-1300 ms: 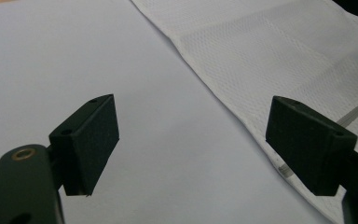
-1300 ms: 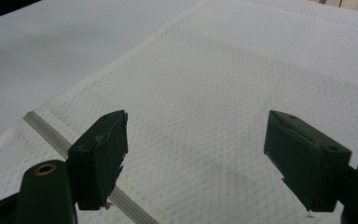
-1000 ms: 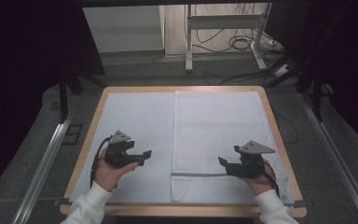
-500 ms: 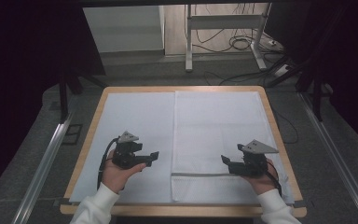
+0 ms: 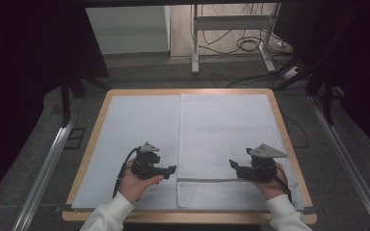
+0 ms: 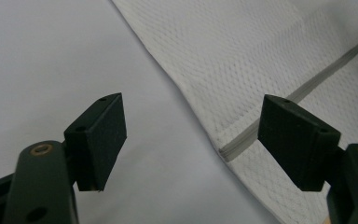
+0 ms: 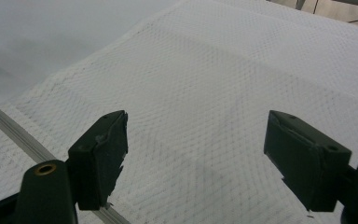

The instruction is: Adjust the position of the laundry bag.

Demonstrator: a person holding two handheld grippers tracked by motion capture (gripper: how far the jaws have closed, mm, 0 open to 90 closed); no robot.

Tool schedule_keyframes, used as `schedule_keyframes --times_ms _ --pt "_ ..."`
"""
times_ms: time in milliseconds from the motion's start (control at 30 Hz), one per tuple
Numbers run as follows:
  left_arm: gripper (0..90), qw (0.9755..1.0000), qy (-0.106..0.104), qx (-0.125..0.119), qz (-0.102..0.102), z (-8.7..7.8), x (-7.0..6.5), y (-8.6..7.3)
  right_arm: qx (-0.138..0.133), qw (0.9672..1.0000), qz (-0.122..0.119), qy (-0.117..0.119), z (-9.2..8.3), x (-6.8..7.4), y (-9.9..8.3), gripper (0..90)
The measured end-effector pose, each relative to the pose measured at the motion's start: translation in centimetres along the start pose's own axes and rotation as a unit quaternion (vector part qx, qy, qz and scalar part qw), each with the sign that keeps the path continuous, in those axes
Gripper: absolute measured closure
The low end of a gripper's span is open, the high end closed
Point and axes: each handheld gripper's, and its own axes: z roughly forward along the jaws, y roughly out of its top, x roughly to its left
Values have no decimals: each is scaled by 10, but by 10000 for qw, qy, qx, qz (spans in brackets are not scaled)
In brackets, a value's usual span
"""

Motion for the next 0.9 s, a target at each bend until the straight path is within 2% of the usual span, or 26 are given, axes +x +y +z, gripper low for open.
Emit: schedule_keyframes --times_ms 133,233,333,500,567,633,733,900 --pt "248 9999 -41 134 5 9 -5 -2 8 10000 5 -12 0 0 0 209" --pt "300 9998 24 200 14 16 -9 -3 8 10000 -17 -25 0 0 0 209" --pt "298 9994 -60 341 18 24 -11 -4 9 10000 -37 -61 0 0 1 209" --pt "298 9991 -88 404 -1 29 -13 -4 29 10000 -22 -73 0 0 0 209" --pt "299 9991 3 434 -4 31 -14 -4 39 10000 -37 -75 1 0 0 209" --pt "315 9991 2 414 -54 35 -14 -5 37 10000 -44 -81 1 0 0 209" --pt "334 9987 -82 479 -123 42 -14 -6 33 9999 -29 -90 1 0 0 209" --pt "359 9983 -162 556 -48 47 -19 -8 19 9999 -37 -109 0 -1 1 209"
